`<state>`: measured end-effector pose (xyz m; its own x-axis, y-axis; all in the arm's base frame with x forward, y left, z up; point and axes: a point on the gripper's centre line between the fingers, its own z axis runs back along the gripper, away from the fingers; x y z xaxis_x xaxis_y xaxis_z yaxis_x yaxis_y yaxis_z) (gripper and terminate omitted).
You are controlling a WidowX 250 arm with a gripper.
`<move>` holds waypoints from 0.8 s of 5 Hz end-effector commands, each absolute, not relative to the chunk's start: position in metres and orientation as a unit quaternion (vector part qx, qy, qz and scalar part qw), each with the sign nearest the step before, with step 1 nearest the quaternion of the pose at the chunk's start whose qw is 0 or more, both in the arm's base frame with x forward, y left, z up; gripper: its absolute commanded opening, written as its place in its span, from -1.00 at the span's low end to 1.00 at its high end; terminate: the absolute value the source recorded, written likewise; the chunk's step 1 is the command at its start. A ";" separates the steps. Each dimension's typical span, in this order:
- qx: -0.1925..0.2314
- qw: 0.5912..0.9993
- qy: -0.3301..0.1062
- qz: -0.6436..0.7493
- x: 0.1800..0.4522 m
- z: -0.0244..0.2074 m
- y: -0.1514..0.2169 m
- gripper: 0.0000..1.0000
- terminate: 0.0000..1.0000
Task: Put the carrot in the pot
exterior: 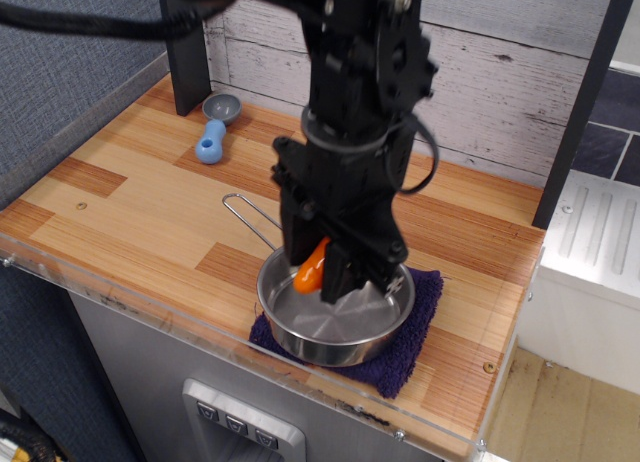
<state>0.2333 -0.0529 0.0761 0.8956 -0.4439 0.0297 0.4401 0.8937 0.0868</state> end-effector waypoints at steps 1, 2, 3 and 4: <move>0.044 0.972 0.003 -0.232 0.234 0.057 -0.047 1.00 -1.00; 0.042 0.972 -0.009 -0.231 0.237 0.068 -0.043 1.00 -1.00; 0.049 0.977 -0.039 -0.206 0.240 0.100 -0.023 1.00 -1.00; 0.064 0.987 -0.064 -0.135 0.237 0.131 0.021 1.00 -1.00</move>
<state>0.2446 0.0187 0.1161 0.9637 -0.2589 0.0649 0.2496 0.9602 0.1252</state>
